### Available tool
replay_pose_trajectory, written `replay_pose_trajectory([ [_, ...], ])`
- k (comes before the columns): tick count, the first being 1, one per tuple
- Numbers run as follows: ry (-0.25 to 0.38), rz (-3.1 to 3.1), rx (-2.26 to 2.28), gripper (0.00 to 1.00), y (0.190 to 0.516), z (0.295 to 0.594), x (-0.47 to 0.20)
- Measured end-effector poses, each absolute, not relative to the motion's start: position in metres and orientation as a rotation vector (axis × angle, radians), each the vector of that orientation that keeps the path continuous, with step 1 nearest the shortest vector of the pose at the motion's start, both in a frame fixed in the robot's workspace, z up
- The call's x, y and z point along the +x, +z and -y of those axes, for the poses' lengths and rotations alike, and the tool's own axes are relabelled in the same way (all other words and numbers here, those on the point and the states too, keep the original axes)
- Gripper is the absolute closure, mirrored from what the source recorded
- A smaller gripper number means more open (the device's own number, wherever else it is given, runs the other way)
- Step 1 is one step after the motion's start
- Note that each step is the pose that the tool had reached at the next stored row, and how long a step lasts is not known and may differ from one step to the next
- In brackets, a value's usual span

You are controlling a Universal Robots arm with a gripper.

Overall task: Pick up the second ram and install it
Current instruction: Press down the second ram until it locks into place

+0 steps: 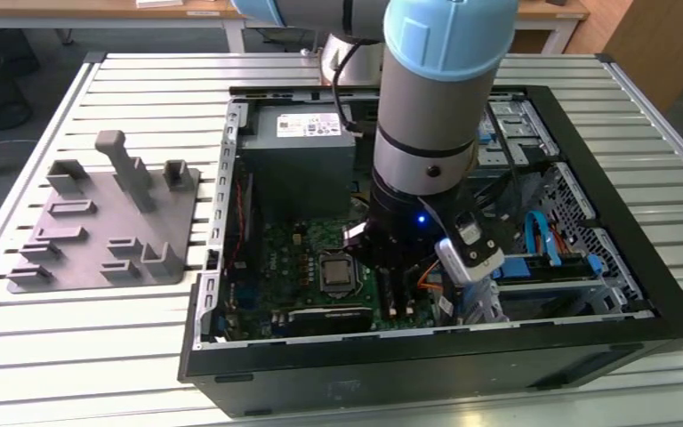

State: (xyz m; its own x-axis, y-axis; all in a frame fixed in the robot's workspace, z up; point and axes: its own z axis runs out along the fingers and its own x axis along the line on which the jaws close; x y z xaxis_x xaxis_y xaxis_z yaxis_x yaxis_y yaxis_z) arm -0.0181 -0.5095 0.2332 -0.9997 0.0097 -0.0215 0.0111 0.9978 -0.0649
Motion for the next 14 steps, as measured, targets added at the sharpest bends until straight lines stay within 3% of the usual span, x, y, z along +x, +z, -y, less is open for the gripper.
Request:
replay_pose_trajectory([
  [10, -0.102, -3.119, 0.016, 0.90, 0.233, 0.465, -0.018],
  [14, -0.102, -3.119, 0.016, 0.90, 0.243, 0.463, -0.018],
])
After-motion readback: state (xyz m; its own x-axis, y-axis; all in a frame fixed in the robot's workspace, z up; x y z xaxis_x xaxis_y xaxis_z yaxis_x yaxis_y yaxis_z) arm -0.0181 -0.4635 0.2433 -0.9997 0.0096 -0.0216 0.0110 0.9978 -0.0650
